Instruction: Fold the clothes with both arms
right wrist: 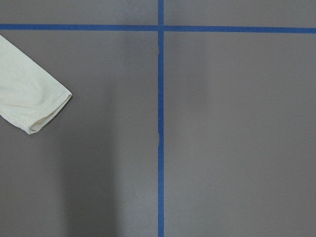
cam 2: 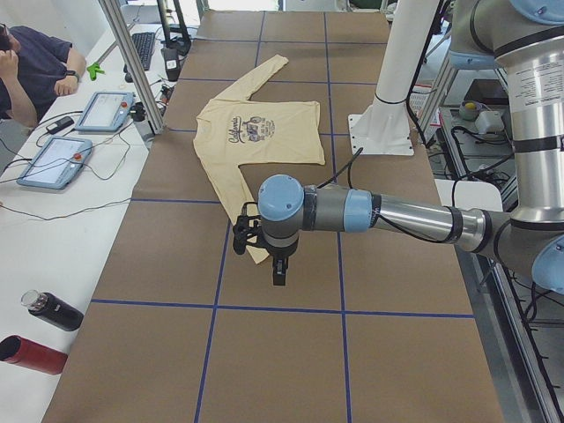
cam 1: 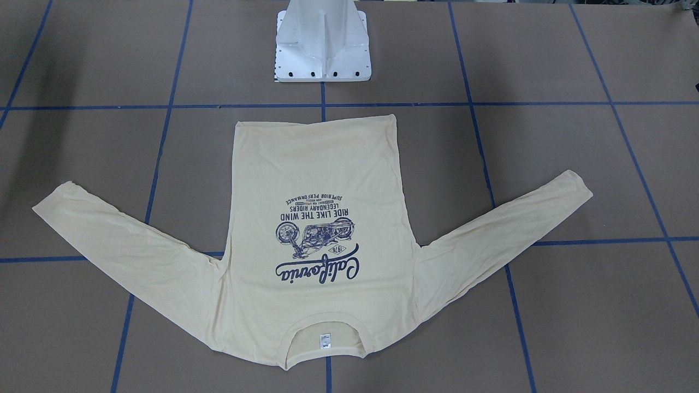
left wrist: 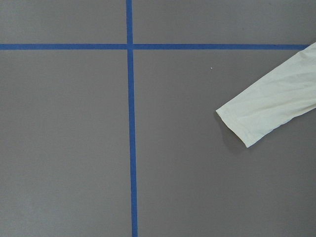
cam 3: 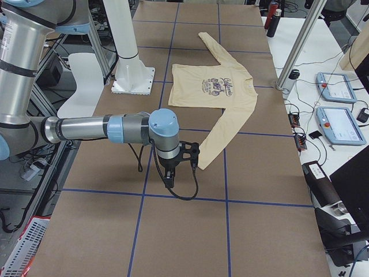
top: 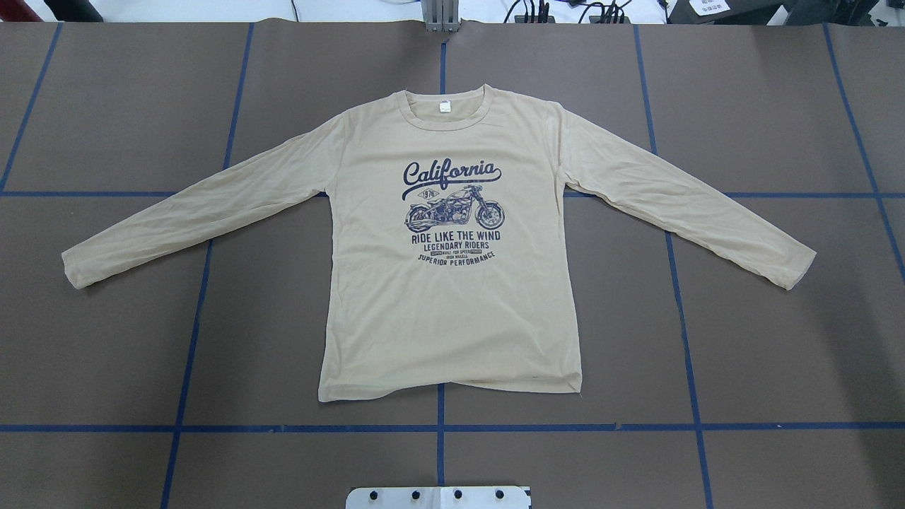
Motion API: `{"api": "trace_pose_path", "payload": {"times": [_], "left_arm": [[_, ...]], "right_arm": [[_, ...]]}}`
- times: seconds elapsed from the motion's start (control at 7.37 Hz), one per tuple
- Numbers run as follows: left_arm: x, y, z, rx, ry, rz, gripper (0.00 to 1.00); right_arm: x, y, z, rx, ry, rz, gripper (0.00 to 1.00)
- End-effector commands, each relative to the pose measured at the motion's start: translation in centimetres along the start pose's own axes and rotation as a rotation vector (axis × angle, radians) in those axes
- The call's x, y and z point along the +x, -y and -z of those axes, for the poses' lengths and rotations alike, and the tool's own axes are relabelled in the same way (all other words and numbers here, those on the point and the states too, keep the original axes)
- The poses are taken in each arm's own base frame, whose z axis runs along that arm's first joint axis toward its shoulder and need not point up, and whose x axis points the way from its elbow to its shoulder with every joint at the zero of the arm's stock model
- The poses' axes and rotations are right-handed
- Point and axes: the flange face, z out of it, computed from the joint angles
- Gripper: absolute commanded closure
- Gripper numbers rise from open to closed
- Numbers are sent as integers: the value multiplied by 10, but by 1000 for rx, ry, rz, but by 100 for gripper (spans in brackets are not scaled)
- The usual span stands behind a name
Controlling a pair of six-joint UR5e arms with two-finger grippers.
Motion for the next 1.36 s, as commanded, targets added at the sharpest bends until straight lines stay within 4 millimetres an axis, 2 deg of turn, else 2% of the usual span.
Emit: {"api": "trace_pose_path", "payload": {"times": [0.0, 0.27, 0.41, 0.54, 0.68, 0.81, 0.95, 1.09, 1.22], "left_arm": [[6, 4, 5, 12, 0, -12, 0], [15, 17, 15, 37, 31, -43, 0], [25, 20, 24, 58, 40, -69, 0], [37, 34, 34, 91, 47, -106, 0], [49, 49, 43, 117, 44, -135, 0], [61, 83, 55, 168, 53, -188, 0], [68, 105, 61, 234, 59, -264, 0], [61, 115, 55, 240, 57, -269, 0], [53, 142, 46, 235, 50, -270, 0]], "right_arm": [[0, 0, 0, 2, 0, 2, 0], [-2, 2, 2, 12, 0, 9, 0], [-4, 5, 4, 39, 4, 29, 0], [-9, 11, 9, 69, 7, 54, 0], [-19, 24, 19, 111, 25, 32, 0], [-39, 40, 23, 130, 44, 62, 0], [-47, 43, 23, 146, 73, 98, 0], [-57, 52, 14, 149, 93, 147, 0], [-77, 88, 8, 186, 110, 224, 0]]}}
